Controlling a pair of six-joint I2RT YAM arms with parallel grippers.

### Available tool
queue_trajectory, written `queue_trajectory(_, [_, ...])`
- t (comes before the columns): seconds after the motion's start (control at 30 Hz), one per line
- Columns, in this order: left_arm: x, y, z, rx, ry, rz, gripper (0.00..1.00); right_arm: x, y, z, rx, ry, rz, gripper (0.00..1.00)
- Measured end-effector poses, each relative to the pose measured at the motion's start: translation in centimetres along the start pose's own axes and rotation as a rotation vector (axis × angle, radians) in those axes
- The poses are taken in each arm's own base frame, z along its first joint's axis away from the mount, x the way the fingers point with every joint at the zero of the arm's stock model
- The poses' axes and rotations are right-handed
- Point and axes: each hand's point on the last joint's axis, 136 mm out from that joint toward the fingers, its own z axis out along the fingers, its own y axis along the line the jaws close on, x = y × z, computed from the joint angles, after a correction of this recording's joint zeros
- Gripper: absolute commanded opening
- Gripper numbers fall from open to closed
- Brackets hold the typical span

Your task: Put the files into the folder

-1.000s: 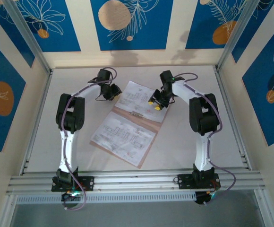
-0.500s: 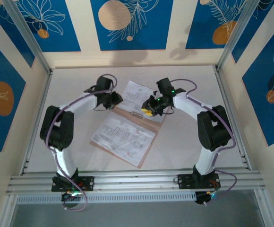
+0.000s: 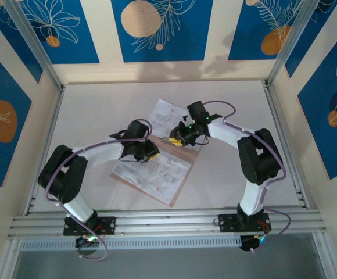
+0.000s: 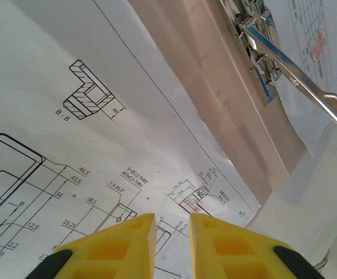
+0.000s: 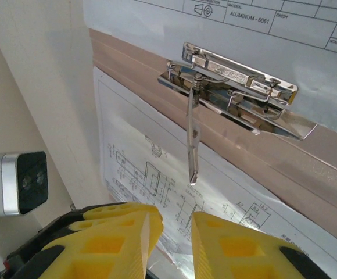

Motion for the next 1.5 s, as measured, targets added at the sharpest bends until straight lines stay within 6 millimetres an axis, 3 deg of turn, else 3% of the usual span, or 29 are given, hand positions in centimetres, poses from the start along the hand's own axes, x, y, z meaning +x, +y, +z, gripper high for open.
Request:
queue_trajectory(0.63, [0.9, 0.8, 0.4, -0.005, 0.017, -0.010, 0.19, -0.4, -1.4, 1.7, 0.022, 0.017, 0.041, 0.18])
queue_trajectory(1.3, [1.3, 1.0, 0.5, -0.010, 0.026, -0.010, 0.18, -0.8, -1.4, 2.0, 0.016, 0.011, 0.055, 0.13])
queue_trajectory(1.5, [1.5, 1.1, 0.6, -0.011, 0.032, -0.007, 0.18, -1.0, -1.0, 1.9, 0.009, 0.006, 0.057, 0.07])
